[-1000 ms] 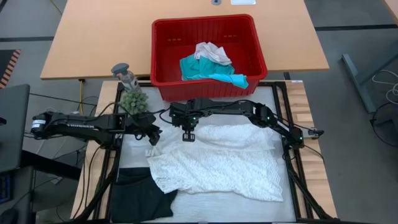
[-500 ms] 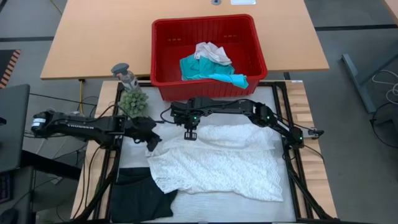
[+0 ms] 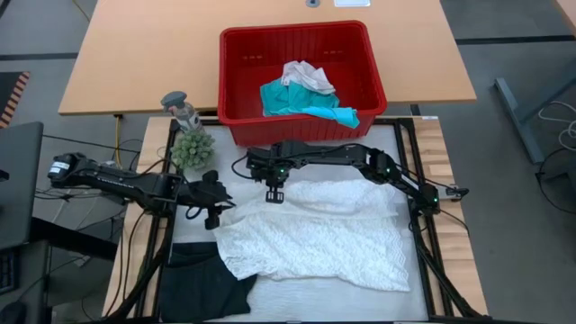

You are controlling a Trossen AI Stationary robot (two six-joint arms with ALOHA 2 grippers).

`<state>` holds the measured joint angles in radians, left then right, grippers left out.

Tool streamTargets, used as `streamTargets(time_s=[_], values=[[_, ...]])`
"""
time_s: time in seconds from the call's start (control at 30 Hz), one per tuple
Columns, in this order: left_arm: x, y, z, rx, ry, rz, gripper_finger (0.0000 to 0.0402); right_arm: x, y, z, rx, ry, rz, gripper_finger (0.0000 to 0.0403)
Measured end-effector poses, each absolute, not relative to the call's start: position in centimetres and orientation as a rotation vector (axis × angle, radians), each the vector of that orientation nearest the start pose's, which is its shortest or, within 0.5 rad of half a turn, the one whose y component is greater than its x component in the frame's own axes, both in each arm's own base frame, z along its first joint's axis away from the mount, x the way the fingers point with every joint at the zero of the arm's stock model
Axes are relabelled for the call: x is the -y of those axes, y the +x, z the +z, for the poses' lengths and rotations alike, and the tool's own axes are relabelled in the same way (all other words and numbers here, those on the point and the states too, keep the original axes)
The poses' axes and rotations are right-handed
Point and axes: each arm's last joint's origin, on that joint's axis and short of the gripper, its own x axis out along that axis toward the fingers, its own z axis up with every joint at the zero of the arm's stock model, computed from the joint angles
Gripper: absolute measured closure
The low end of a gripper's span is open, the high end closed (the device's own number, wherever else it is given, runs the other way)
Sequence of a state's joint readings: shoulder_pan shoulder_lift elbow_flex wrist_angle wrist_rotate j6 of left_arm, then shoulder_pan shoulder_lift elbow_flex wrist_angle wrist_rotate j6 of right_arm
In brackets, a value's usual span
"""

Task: Fold Laundry from Bin
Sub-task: Fold the white dress

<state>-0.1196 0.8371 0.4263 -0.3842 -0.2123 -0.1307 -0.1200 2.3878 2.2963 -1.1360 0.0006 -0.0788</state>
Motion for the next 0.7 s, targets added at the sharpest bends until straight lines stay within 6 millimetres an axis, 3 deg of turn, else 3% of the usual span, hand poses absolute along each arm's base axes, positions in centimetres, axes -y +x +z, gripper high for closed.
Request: streamTargets(time_s=[0.3,0.7], values=[[1.3,15.8,18.7,-0.787,0.021,0.142,0.0148,5.9,49.2,23.1,-1.221,0.006,-0.057,0.0388],[1.2,15.8,17.5,-0.730,0.017,0.158,0.0136,5.9,49.2,23.1,-1.221,0.029,-0.072,0.0388]])
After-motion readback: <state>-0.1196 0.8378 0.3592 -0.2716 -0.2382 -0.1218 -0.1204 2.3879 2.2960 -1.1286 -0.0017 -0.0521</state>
